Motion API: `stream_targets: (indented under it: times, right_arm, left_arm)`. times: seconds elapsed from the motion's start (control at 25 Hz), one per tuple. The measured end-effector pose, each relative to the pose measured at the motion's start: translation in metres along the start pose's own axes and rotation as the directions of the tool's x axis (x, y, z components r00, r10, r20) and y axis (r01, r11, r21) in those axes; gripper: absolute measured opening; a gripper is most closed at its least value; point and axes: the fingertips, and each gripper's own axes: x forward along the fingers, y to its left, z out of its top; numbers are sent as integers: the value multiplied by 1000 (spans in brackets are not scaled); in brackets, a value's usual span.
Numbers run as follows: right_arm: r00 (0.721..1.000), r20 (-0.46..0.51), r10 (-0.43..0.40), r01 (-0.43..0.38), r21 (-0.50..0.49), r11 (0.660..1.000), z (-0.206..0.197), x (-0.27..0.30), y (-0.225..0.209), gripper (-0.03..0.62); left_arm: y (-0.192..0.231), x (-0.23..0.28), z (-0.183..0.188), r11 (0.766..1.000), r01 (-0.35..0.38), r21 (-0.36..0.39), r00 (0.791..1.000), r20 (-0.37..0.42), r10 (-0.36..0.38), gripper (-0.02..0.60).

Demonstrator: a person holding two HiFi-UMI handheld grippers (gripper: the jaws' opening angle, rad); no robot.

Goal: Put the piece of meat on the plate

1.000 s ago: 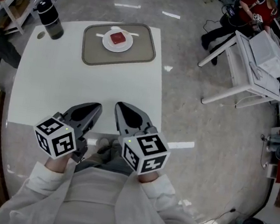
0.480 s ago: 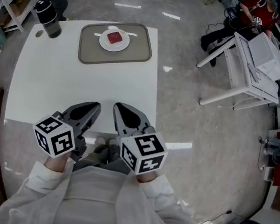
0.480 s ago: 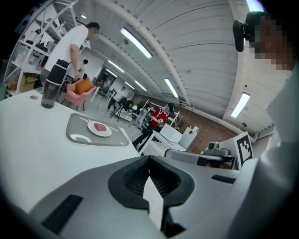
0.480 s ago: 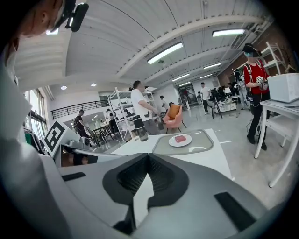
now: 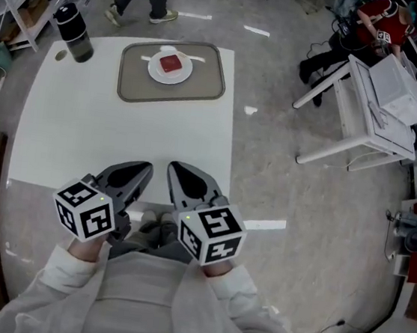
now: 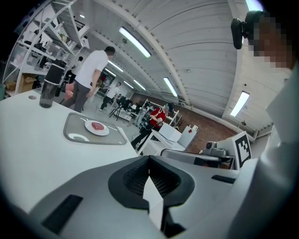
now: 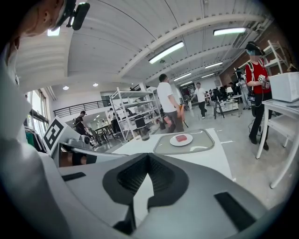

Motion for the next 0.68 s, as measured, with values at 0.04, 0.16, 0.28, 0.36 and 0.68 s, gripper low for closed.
stream_targets:
  times: [0.04,0.16,0.28,0.36,0.68]
  right_arm:
    - [1000,-1,1,-1,-2,1000,0,0,0,15]
    - [1000,-3,4,-4,-8,1000,0,-1,-1,15]
    - [1000,-1,6,-6,-8,1000,1,-3,-5,15]
    - [1000,-1,10,-10,4,1000,0,-4,-6,15]
    - [1000,-9,17,-17,26,1000,-4,-8,-10,15]
  left_arm:
    - [0,0,0,1000,-1,0,1000,0,1,9]
    - [-1,1,-1,1000,-8,-3,1000,1,8,9]
    - [-1,1,-1,1000,-17,-2,1000,7,17,9]
    - [-1,0,0,1000,-23,0,1000,9,23,9]
    - [-4,1,0,1000,-15,-14,1000,17,15,9]
